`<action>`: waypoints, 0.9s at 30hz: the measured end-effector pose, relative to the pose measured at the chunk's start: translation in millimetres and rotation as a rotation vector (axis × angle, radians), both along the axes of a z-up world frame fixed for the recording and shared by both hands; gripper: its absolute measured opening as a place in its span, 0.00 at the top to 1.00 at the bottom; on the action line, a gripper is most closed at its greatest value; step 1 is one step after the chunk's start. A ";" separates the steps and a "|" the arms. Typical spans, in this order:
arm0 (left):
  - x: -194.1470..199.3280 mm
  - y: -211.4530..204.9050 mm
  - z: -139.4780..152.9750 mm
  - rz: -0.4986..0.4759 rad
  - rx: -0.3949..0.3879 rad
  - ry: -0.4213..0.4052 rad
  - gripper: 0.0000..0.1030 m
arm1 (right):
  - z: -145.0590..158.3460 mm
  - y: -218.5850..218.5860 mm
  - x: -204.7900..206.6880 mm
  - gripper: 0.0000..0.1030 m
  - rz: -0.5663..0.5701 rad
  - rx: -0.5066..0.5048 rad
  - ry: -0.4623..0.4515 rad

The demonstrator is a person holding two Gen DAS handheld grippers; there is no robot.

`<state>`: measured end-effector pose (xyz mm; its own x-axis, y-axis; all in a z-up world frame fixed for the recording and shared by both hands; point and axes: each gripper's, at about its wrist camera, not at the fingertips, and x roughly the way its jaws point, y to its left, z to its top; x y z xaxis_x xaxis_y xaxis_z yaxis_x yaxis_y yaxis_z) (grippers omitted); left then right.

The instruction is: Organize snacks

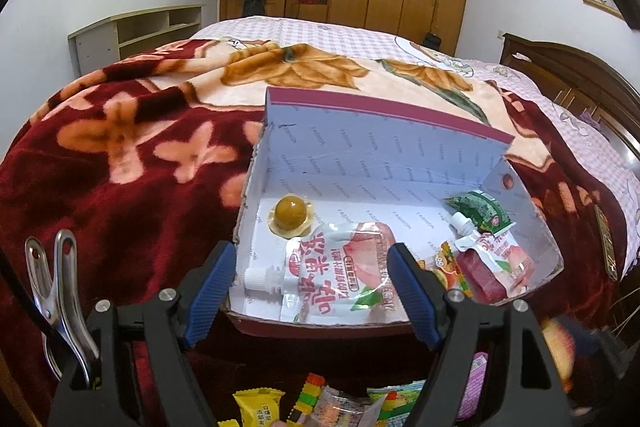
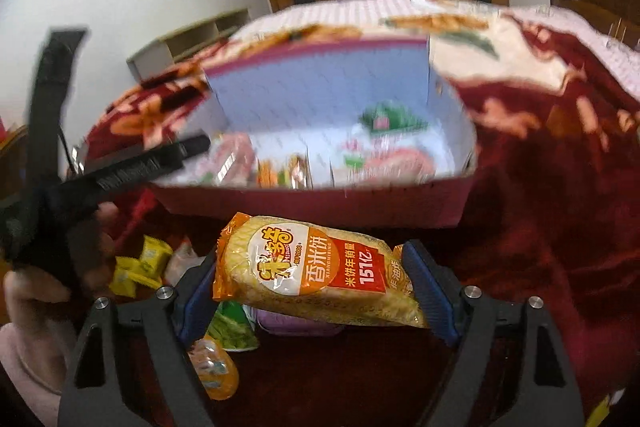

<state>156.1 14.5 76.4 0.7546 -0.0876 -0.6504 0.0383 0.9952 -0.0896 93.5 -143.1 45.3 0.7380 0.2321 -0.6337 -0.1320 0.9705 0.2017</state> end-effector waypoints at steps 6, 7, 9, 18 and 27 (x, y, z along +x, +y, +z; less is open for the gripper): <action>-4.3 3.5 0.4 -0.002 0.000 0.007 0.21 | 23.1 -9.1 24.1 0.16 -0.029 -0.043 -0.081; -6.1 4.9 0.0 -0.003 -0.001 0.010 0.21 | 23.5 -10.8 30.4 0.16 -0.034 -0.045 -0.081; -11.2 8.2 -0.5 -0.001 -0.004 0.019 0.21 | 22.1 -15.3 42.6 0.16 -0.044 -0.047 -0.080; -33.5 25.4 -7.3 0.017 0.003 0.044 0.21 | 10.1 -19.3 73.4 0.14 -0.043 -0.077 -0.078; -46.3 35.7 -17.1 0.040 -0.005 0.077 0.21 | 15.0 -22.7 68.2 0.01 -0.061 -0.059 -0.133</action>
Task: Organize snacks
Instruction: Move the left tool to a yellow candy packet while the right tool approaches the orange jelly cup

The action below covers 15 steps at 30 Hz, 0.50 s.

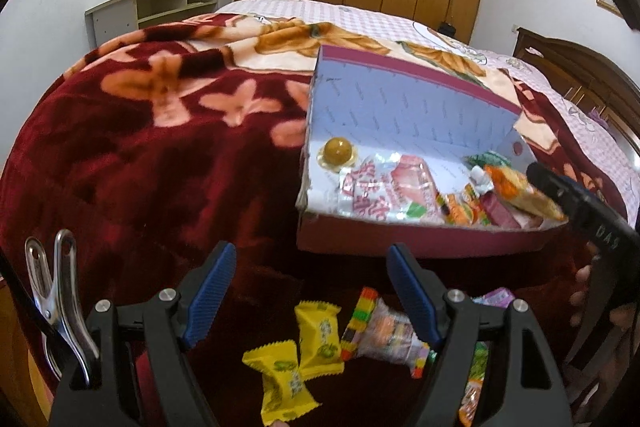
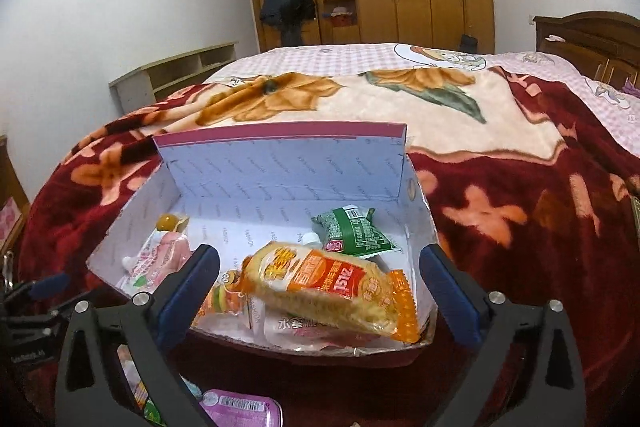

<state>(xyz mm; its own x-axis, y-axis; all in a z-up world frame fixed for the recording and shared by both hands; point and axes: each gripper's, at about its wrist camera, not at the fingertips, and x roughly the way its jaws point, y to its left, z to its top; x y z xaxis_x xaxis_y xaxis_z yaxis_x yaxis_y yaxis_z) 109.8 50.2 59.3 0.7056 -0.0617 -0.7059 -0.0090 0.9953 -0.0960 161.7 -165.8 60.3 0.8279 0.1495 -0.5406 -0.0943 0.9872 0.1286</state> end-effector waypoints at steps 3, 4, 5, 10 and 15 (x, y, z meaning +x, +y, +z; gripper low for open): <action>-1.9 0.3 -3.2 -0.001 0.000 0.010 0.21 | 2.3 -1.2 -5.0 0.01 0.003 0.011 -0.002; -3.3 0.5 -4.1 -0.003 0.000 0.013 0.21 | 3.3 -1.6 -8.2 0.01 0.003 0.016 0.000; -4.4 0.6 -4.8 -0.004 0.001 0.015 0.21 | 3.8 -1.0 -10.2 0.01 0.005 0.019 0.001; -12.7 2.0 -6.4 -0.008 0.020 0.019 0.21 | 4.7 1.2 -28.5 0.01 0.038 0.039 0.018; -18.7 7.1 -12.3 0.000 0.043 0.033 0.21 | 2.8 3.9 -47.6 0.01 0.060 0.039 0.035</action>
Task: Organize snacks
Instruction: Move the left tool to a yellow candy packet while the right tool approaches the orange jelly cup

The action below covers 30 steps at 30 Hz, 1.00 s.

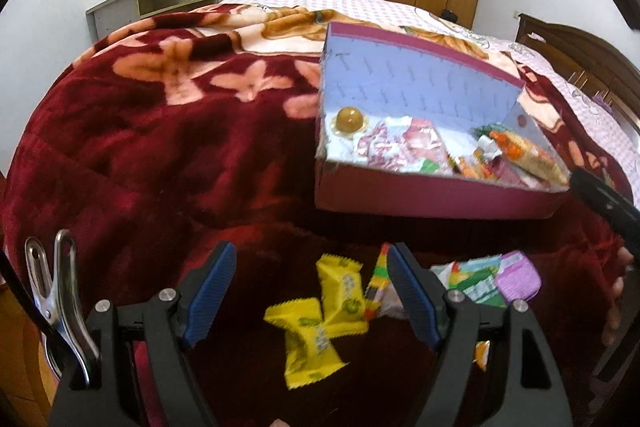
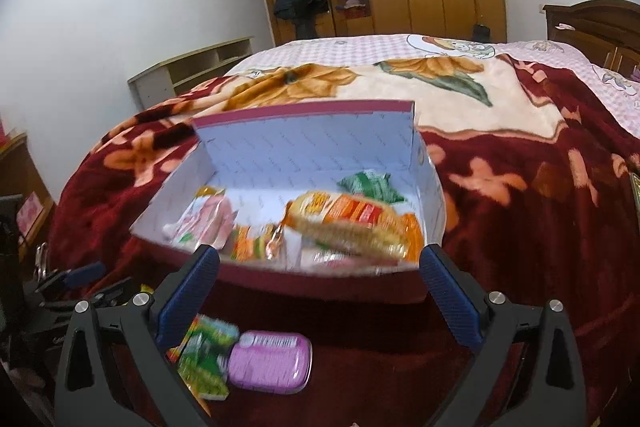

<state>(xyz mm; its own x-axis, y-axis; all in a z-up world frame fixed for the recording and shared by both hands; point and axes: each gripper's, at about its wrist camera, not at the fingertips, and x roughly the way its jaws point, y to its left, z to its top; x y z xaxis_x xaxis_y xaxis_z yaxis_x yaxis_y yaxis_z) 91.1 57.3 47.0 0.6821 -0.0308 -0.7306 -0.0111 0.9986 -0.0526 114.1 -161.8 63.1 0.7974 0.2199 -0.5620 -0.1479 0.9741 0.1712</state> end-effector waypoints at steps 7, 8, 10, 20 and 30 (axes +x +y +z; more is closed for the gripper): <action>-12.6 11.1 -8.6 0.011 0.003 0.019 0.21 | -3.1 3.6 -24.0 0.01 0.031 0.016 0.014; -15.2 12.4 -9.0 0.012 0.005 0.020 0.21 | -4.2 4.9 -27.0 0.01 0.040 0.019 0.021; -18.7 14.5 -9.6 0.016 0.007 0.021 0.21 | -6.9 7.0 -31.4 0.01 0.051 0.023 0.033; -30.4 13.9 -16.8 0.011 0.055 0.021 0.21 | -23.8 16.2 -47.1 0.01 0.085 0.023 0.091; -40.8 -1.6 -14.7 -0.060 0.064 -0.023 0.43 | -36.0 27.7 -55.0 0.01 0.119 0.007 0.134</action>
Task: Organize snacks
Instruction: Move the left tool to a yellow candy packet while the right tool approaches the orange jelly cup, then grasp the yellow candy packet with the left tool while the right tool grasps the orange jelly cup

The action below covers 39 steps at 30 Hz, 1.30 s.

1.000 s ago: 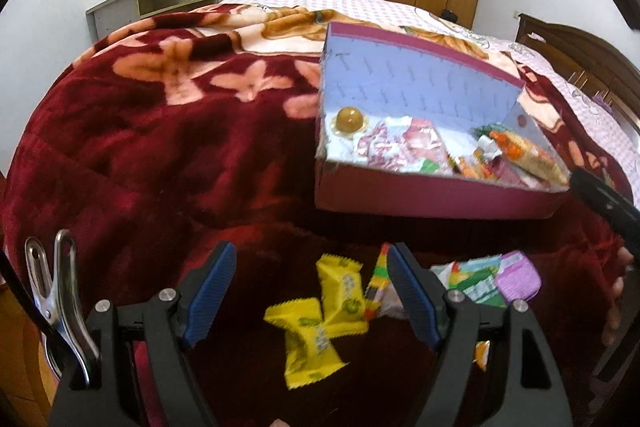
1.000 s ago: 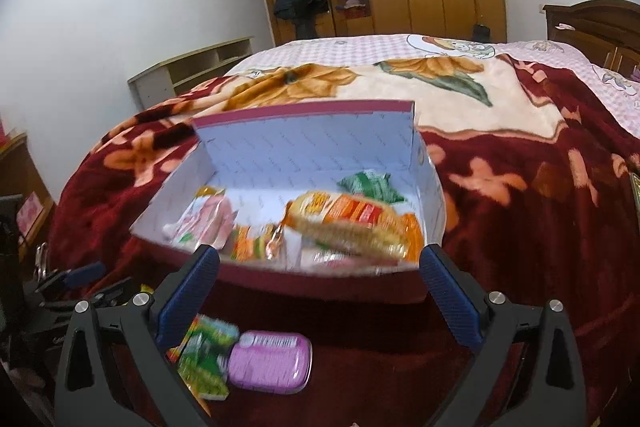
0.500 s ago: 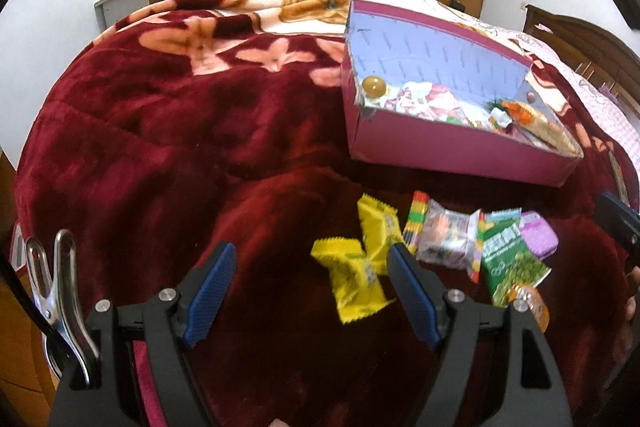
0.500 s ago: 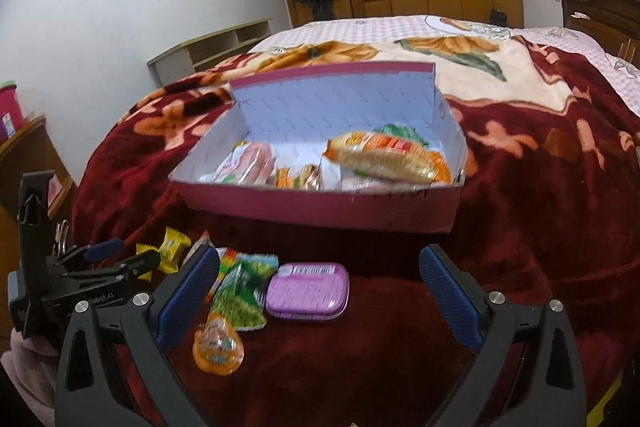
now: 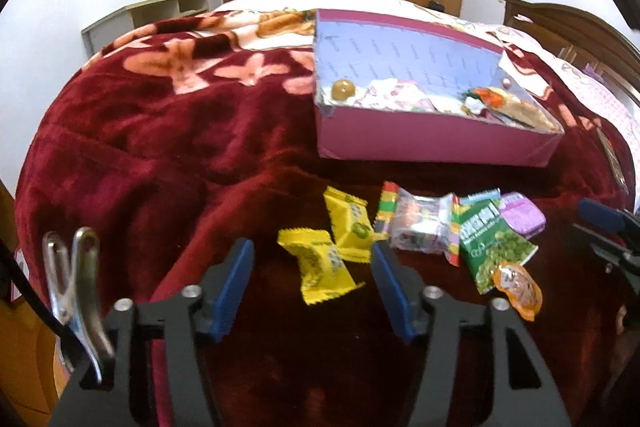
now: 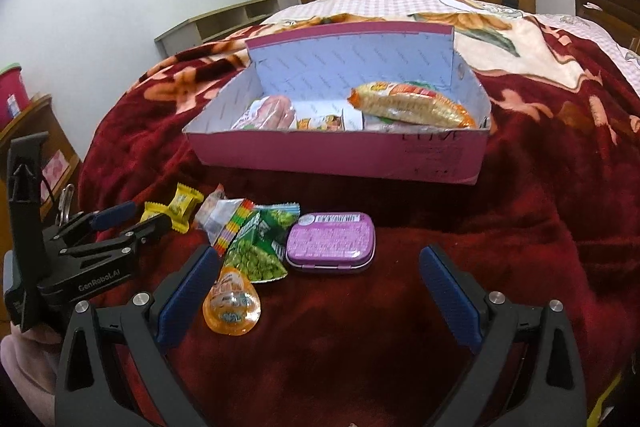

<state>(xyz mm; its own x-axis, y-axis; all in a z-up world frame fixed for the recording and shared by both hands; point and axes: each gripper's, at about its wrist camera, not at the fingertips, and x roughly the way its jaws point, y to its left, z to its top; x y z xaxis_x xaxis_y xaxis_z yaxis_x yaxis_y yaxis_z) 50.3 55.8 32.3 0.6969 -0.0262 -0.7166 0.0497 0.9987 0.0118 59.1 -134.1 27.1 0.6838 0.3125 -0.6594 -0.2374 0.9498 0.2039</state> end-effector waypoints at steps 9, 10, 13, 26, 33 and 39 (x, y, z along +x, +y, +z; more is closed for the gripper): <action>4.6 6.1 -9.9 0.012 -0.014 0.018 0.53 | -3.6 7.9 -3.5 0.04 0.038 0.023 0.020; 6.6 8.9 -11.7 0.023 -0.022 0.020 0.53 | -4.5 8.6 -3.4 0.09 0.046 0.031 0.028; 10.0 13.7 -14.7 0.037 -0.035 0.021 0.53 | -7.7 12.3 -3.7 0.16 0.063 0.043 0.048; 22.1 19.4 -19.4 0.062 -0.046 0.018 0.53 | -23.6 39.3 -7.5 0.34 0.155 -0.006 0.080; 27.5 19.3 -24.0 0.056 -0.043 0.028 0.53 | -31.9 45.1 -2.0 0.40 0.147 -0.019 0.100; 23.9 22.4 -22.1 0.058 -0.062 0.013 0.56 | -33.4 41.8 -2.5 0.51 0.131 -0.020 0.101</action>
<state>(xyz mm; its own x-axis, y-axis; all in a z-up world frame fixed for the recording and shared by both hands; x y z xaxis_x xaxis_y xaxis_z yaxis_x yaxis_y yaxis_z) 74.2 78.1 10.2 0.6894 -0.0310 -0.7237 -0.0083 0.9987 -0.0507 56.6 -92.4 -6.3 0.5678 0.3803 -0.7300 -0.3385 0.9163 0.2141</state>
